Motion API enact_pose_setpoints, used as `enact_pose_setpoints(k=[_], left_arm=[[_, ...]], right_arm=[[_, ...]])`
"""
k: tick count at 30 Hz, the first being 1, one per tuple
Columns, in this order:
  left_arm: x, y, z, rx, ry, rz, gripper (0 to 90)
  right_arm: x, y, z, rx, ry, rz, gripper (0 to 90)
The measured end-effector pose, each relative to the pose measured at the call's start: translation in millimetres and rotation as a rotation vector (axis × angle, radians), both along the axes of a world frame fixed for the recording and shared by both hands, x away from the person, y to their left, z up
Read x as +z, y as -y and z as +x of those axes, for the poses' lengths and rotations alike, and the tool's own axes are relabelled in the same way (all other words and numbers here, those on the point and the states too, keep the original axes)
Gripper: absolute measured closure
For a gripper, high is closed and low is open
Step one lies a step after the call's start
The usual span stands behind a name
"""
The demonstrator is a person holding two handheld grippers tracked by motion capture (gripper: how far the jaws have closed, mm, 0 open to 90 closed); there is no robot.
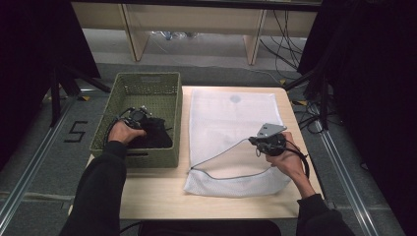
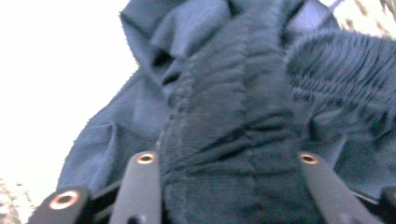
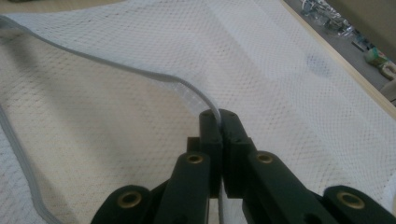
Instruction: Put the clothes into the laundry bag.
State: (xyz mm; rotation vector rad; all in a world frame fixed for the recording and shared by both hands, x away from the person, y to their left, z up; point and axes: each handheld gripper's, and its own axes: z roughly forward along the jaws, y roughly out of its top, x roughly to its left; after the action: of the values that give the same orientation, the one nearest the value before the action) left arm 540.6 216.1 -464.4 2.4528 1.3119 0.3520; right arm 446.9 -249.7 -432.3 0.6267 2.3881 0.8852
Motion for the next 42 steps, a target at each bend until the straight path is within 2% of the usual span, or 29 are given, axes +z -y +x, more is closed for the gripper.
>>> enact_pose_setpoints(k=[2, 4, 5, 7, 8, 9, 11, 12, 13, 14, 15, 16, 17, 18, 20, 22, 23, 24, 25, 26, 27, 28, 29, 30, 31, 32, 33, 36, 42], left_arm=[[0.7, -1.9, 1.4, 0.059, 0.036, -0.013, 64.0], [0.4, -2.0, 1.3, 0.075, 0.045, -0.017, 63.3], [-1.0, -0.7, 2.0, 0.066, 0.015, -0.027, 59.4], [-1.3, 0.3, 1.6, 0.048, -0.004, -0.026, 48.7], [-2.1, 1.3, 1.1, 0.055, 0.003, -0.033, 43.9], [-2.0, 0.4, 1.0, 0.043, -0.003, -0.022, 36.7], [-5.0, -1.1, 0.8, 0.036, -0.015, -0.006, 27.8], [-6.7, -1.1, 1.2, 0.040, -0.032, -0.009, 22.4], [-8.0, -1.7, 1.4, 0.035, -0.040, -0.003, 20.3], [-10.8, 0.2, -1.2, 0.069, -0.050, -0.018, 20.2], [-12.5, -1.5, 0.6, 0.047, -0.041, -0.001, 19.3], [-15.0, -1.6, 1.7, 0.046, -0.044, -0.005, 18.3], [-17.7, -0.6, 1.8, 0.062, -0.050, -0.008, 17.0], [-20.4, -1.2, 3.7, 0.042, -0.053, -0.004, 16.8], [-20.9, -1.8, 4.1, 0.051, -0.044, -0.003, 20.3], [-20.4, -5.2, 4.2, 0.061, -0.047, -0.053, 32.7], [-18.9, -5.9, 3.6, 0.066, -0.043, -0.046, 42.0], [-18.3, -6.6, 3.5, 0.057, -0.042, -0.051, 46.6], [-17.2, -5.1, 2.1, 0.075, -0.040, -0.052, 50.2], [-15.9, -5.4, 2.2, 0.062, -0.026, -0.045, 52.9], [-14.1, -2.7, 0.4, 0.098, -0.033, -0.056, 56.0], [-11.4, -4.6, 1.3, 0.065, -0.010, -0.034, 58.5], [-8.7, -4.2, 0.2, 0.066, 0.005, -0.038, 61.4], [-4.8, -4.0, -1.9, 0.068, 0.030, -0.047, 63.6], [-2.0, -4.9, -2.7, 0.064, 0.041, -0.048, 65.4], [2.0, -6.2, -3.9, 0.059, 0.056, -0.056, 66.5], [6.0, -7.6, -5.0, 0.061, 0.073, -0.068, 67.9], [18.5, -12.0, -9.2, 0.070, 0.119, -0.135, 69.2], [54.0, -16.2, -21.1, 0.057, 0.227, -0.218, 70.1]], right_arm=[[-0.4, -0.4, -1.0, -0.017, -0.008, 0.008, 89.9], [-0.1, -0.4, 0.4, 0.000, -0.001, 0.000, 89.9], [-0.5, -0.2, 0.7, 0.005, 0.001, -0.005, 89.9], [-0.6, -0.2, 0.6, 0.002, -0.002, -0.004, 89.9], [-0.6, -0.2, 0.5, 0.002, -0.002, -0.003, 89.9], [-0.5, -0.3, 0.5, 0.002, -0.002, -0.002, 89.9], [-0.6, -0.1, 0.5, 0.004, 0.000, -0.003, 89.9], [-0.6, 0.1, 0.6, 0.002, 0.000, -0.002, 89.9], [-0.5, 0.1, 0.6, 0.002, 0.000, 0.000, 89.9], [-0.5, 0.0, 0.5, 0.001, 0.000, 0.000, 89.9], [-0.5, -0.1, 0.4, 0.003, -0.001, -0.002, 89.9], [-0.2, 0.1, 0.6, 0.009, 0.017, -0.015, 89.9], [-0.8, -0.3, -1.2, -0.004, -0.018, -0.003, 89.8], [-0.7, -0.4, -1.3, -0.005, -0.020, -0.002, 89.9], [-0.4, -0.6, -0.5, -0.002, 0.001, -0.003, 89.9], [-0.6, -0.8, -2.3, -0.008, -0.017, 0.000, 89.9], [-0.3, -0.3, -2.1, -0.005, -0.015, 0.000, 89.9], [-0.2, -0.1, -1.9, -0.005, -0.012, 0.001, 89.9], [0.1, 0.0, -1.3, -0.002, -0.006, 0.003, 89.9], [0.5, 0.4, -1.4, -0.001, -0.009, 0.001, 89.9], [0.5, 0.4, -1.4, -0.002, -0.009, 0.000, 89.9], [0.2, 0.2, -1.2, -0.005, -0.010, 0.005, 89.9], [0.8, 0.6, 0.3, 0.003, -0.007, 0.003, 89.9], [1.0, 0.2, 0.0, -0.002, -0.016, 0.006, 89.9], [1.8, 0.4, 1.1, 0.005, -0.005, 0.000, 89.9], [2.0, -0.1, 0.1, -0.003, -0.017, 0.004, 89.8], [2.3, -0.2, 1.3, 0.003, -0.006, 0.002, 89.9], [5.0, -1.4, 1.7, -0.005, -0.012, 0.016, 89.9], [11.8, -1.4, 4.2, 0.002, 0.009, 0.025, 89.9]])
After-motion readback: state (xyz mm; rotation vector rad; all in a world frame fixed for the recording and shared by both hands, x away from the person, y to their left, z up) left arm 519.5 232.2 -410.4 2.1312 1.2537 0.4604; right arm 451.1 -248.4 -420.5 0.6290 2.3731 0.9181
